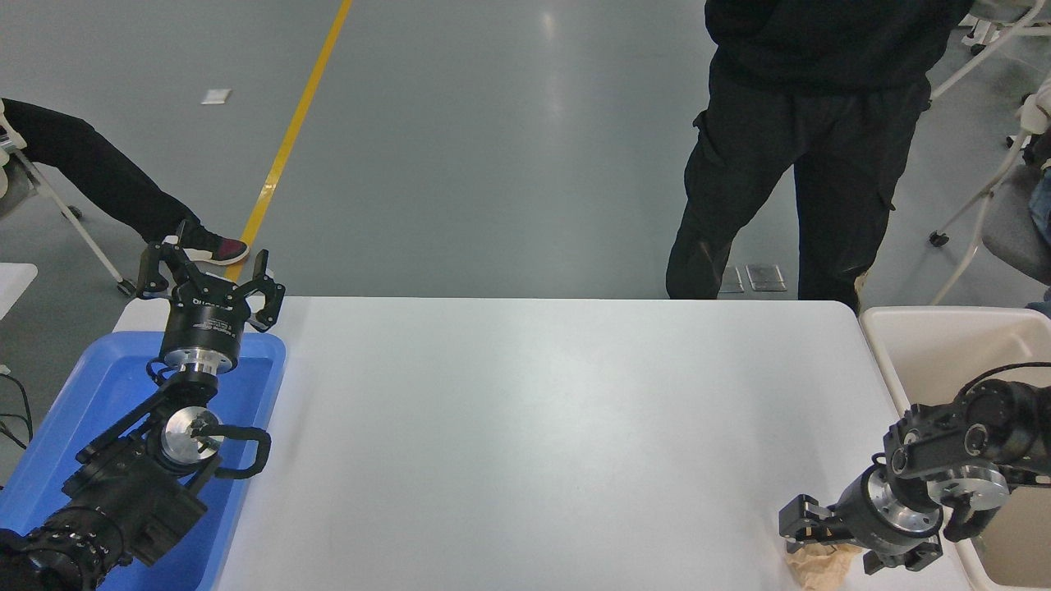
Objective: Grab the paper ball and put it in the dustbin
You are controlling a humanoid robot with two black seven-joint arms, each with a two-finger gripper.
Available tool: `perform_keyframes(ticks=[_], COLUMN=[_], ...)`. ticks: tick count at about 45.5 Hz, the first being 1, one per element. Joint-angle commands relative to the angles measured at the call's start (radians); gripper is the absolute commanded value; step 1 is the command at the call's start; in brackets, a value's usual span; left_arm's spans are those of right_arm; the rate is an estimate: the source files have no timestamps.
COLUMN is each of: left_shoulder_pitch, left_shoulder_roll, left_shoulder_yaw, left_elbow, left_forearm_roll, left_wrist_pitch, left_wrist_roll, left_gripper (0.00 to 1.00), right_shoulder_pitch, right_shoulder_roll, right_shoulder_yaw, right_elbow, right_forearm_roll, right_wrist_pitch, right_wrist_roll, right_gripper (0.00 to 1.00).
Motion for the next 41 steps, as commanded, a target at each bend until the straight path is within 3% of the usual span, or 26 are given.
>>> perform_keyframes(ticks=[1,5,7,11,18,30,41], left_shoulder_pitch=[0.000,0.000,0.000,0.000,0.000,0.000,0.000], left_shoulder_roll=[0.000,0.000,0.000,0.000,0.000,0.000,0.000], left_shoulder_yaw=[0.000,0.000,0.000,0.000,0.000,0.000,0.000], left_elbow=[-0.001,0.001,0.001,0.000,-0.001,-0.001,-0.001], left_forearm_roll=[0.000,0.000,0.000,0.000,0.000,0.000,0.000], left_wrist_pitch=[0.000,0.000,0.000,0.000,0.000,0.000,0.000], left_wrist_roll=[0.000,0.000,0.000,0.000,0.000,0.000,0.000], left_gripper=[0.99,0.99,0.99,0.99,0.99,0.99,0.99], right_shoulder_pitch=[-0.055,-0.060,-0.060,-0.063,-0.058,-0.029,0.043], right_shoulder_roll=[0.022,0.023,0.022,0.022,0.019,0.008,-0.038], right_shoulder_yaw=[0.027,0.036,0.036,0.038,0.041,0.019,-0.002], right_elbow=[-0.034,-0.036,-0.036,-0.036,-0.034,-0.036,-0.001], right_forearm_roll=[-0.003,0.000,0.003,0.005,0.019,0.154,0.163], right_wrist_pitch=[-0.007,-0.007,-0.007,-0.007,-0.003,-0.001,0.022], right_wrist_roll=[-0.026,-0.026,-0.026,-0.026,-0.026,-0.026,-0.025], right_gripper=[0.92,0.92,0.85,0.59,0.02,0.00,0.00])
